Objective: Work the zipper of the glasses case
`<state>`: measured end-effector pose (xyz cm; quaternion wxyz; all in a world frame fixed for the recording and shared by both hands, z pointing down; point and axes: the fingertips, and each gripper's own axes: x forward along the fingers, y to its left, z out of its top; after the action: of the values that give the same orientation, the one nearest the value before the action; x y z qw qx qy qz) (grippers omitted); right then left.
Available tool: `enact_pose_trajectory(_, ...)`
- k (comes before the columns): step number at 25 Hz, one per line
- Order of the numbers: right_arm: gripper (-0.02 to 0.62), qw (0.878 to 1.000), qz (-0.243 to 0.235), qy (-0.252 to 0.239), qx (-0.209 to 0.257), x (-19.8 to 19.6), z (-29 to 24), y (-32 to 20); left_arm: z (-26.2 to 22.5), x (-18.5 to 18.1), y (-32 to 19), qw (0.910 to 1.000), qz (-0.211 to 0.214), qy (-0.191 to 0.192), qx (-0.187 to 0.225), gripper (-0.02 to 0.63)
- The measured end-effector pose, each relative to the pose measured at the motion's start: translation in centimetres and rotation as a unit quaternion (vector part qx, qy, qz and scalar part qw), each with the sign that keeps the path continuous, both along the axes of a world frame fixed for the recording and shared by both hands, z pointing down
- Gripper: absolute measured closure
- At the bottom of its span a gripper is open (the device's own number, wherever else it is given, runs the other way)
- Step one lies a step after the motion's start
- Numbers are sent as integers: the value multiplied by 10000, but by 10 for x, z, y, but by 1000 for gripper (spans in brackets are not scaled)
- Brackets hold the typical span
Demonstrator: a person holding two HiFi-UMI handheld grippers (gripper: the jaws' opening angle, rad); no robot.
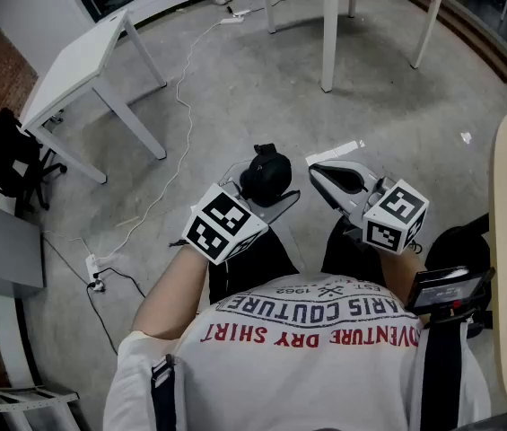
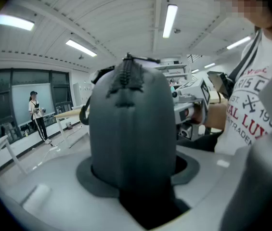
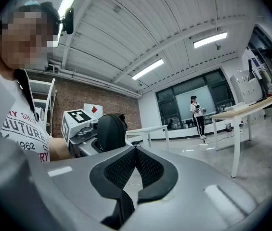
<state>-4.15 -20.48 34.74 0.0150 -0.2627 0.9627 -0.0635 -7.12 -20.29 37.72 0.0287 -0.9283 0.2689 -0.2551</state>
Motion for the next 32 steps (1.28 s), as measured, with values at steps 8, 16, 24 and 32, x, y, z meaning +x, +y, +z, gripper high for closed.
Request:
enact_pose_trajectory(8,594,9999,-117,-8,97,4,-5,2,0,-9,-12,9940,310,-1049,31,359)
enact_pose_trajectory(16,594,9995,-227,-81,203,0,-11,7,19,-38,-30,9501,332,-3099,-159,359)
enact_pose_trajectory(24,594,9988,-369,-145,300,-8,-13,12,48,-59,-26,8824,630,-4624,-595,359)
enact_pose_trajectory(32,499,9961,-473,-270,688,-11,-21,22,50,-38,-16,8868,937,-4481,-634,359)
